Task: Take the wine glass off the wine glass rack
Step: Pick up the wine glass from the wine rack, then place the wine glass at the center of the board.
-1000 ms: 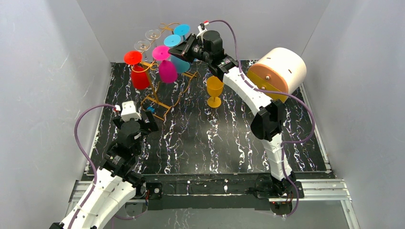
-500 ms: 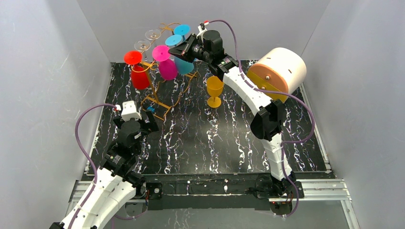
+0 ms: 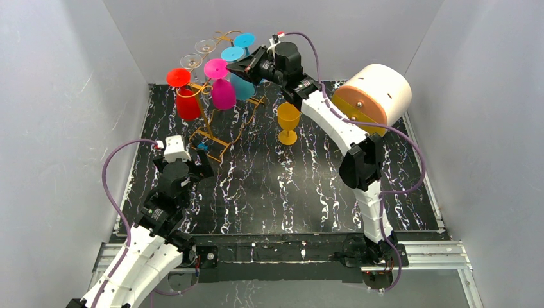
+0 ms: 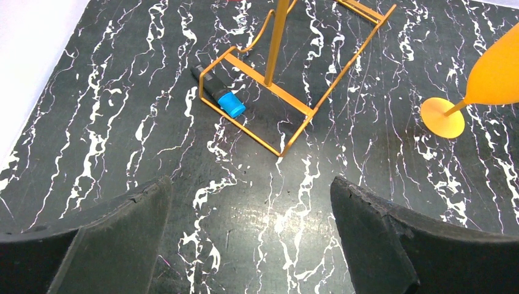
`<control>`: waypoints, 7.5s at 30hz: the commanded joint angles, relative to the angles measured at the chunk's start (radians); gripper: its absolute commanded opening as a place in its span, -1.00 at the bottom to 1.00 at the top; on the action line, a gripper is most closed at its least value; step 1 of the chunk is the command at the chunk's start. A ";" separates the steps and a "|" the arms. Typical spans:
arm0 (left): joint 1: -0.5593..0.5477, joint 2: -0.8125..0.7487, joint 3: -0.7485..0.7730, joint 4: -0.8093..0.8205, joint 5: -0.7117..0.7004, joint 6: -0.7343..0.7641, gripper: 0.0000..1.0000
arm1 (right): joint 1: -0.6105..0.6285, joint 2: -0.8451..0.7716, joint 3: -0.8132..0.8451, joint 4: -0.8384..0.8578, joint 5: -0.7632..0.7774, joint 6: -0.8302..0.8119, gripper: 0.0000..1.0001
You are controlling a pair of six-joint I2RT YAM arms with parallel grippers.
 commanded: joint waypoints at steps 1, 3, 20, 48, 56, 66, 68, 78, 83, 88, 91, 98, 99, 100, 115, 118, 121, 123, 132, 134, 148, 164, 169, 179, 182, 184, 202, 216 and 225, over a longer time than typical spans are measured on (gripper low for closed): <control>0.004 0.001 0.016 0.009 0.020 0.017 0.97 | -0.001 -0.085 -0.002 0.070 0.002 0.039 -0.97; 0.004 0.005 0.017 0.009 0.019 0.019 0.97 | 0.000 -0.090 -0.006 0.071 0.005 0.043 -0.97; 0.004 0.010 0.017 0.008 0.016 0.027 0.97 | 0.002 -0.162 -0.124 0.080 0.082 0.050 -0.97; 0.004 0.021 0.017 0.004 -0.006 0.027 0.97 | 0.000 -0.284 -0.375 0.266 0.132 0.114 -0.97; 0.005 0.003 0.010 0.008 -0.008 0.030 0.97 | 0.001 -0.358 -0.485 0.328 0.135 0.092 -0.97; 0.005 0.015 0.022 -0.003 0.023 0.027 0.97 | 0.002 -0.510 -0.673 0.400 0.065 0.015 -0.97; 0.005 0.017 0.033 -0.018 0.022 0.023 0.97 | 0.002 -0.544 -0.729 0.423 0.035 -0.001 -0.97; 0.004 -0.093 0.175 -0.200 0.196 -0.079 0.97 | 0.002 -0.678 -0.956 0.470 -0.273 -0.217 -0.97; 0.004 -0.068 0.233 -0.176 0.445 -0.093 0.97 | 0.002 -0.755 -1.109 0.488 -0.373 -0.355 -0.97; 0.004 0.017 0.273 -0.077 0.769 -0.157 0.97 | 0.003 -0.701 -1.106 0.517 -0.589 -0.390 -0.97; 0.004 0.066 0.289 -0.078 0.839 -0.169 0.97 | 0.003 -0.707 -1.116 0.507 -0.625 -0.424 -0.97; 0.004 0.131 0.254 0.034 1.046 -0.263 0.74 | 0.002 -0.776 -1.144 0.417 -0.596 -0.507 -0.97; 0.004 0.136 0.241 0.068 1.074 -0.289 0.65 | 0.003 -0.781 -1.144 0.405 -0.593 -0.518 -0.97; 0.004 0.143 0.230 0.102 1.096 -0.317 0.56 | 0.003 -0.785 -1.145 0.399 -0.598 -0.526 -0.97; 0.004 0.173 0.142 0.250 1.118 -0.384 -1.00 | 0.004 -0.799 -1.147 0.374 -0.704 -0.588 -0.97; 0.004 0.174 0.137 0.261 1.137 -0.387 -1.00 | 0.008 -0.815 -1.156 0.379 -0.718 -0.603 -0.93; 0.004 0.165 0.124 0.278 1.150 -0.393 -1.00 | 0.020 -0.825 -1.166 0.382 -0.733 -0.618 -0.76; 0.004 0.166 0.111 0.315 1.172 -0.408 -1.00 | 0.025 -0.829 -1.167 0.382 -0.737 -0.620 -0.67; 0.004 0.193 0.088 0.396 1.240 -0.446 -1.00 | 0.035 -0.825 -1.164 0.380 -0.728 -0.622 -0.66; 0.004 0.195 0.082 0.401 1.239 -0.449 -1.00 | 0.035 -0.831 -1.166 0.379 -0.728 -0.628 -0.86; 0.003 0.224 0.052 0.393 1.266 -0.492 -0.01 | 0.052 -0.947 -1.286 0.448 -0.501 -0.729 -0.97; -0.085 0.279 -0.008 0.579 1.201 -0.607 0.08 | 0.062 -0.965 -1.368 0.610 -0.433 -0.711 -0.97; -0.090 0.280 -0.034 0.641 1.174 -0.634 -0.18 | 0.062 -0.975 -1.384 0.630 -0.439 -0.714 -0.97; -0.093 0.220 -0.089 0.745 1.096 -0.696 -0.43 | 0.062 -0.963 -1.384 0.637 -0.436 -0.711 -0.97; -0.093 0.223 -0.090 0.745 1.111 -0.696 -0.53 | 0.062 -0.964 -1.383 0.638 -0.434 -0.705 -0.97; -0.094 0.225 -0.089 0.749 1.117 -0.698 -0.58 | 0.062 -0.963 -1.384 0.638 -0.435 -0.702 -0.97; -0.094 0.262 -0.083 0.776 1.144 -0.704 -1.00 | 0.062 -0.958 -1.389 0.663 -0.415 -0.669 -0.96; -0.095 0.143 -0.093 0.551 1.057 -0.419 -1.00 | 0.060 -1.014 -1.370 0.511 -0.262 -0.715 -0.24; -0.095 0.141 -0.071 0.454 1.290 -0.088 -1.00 | 0.057 -1.037 -1.358 0.424 -0.119 -0.765 0.45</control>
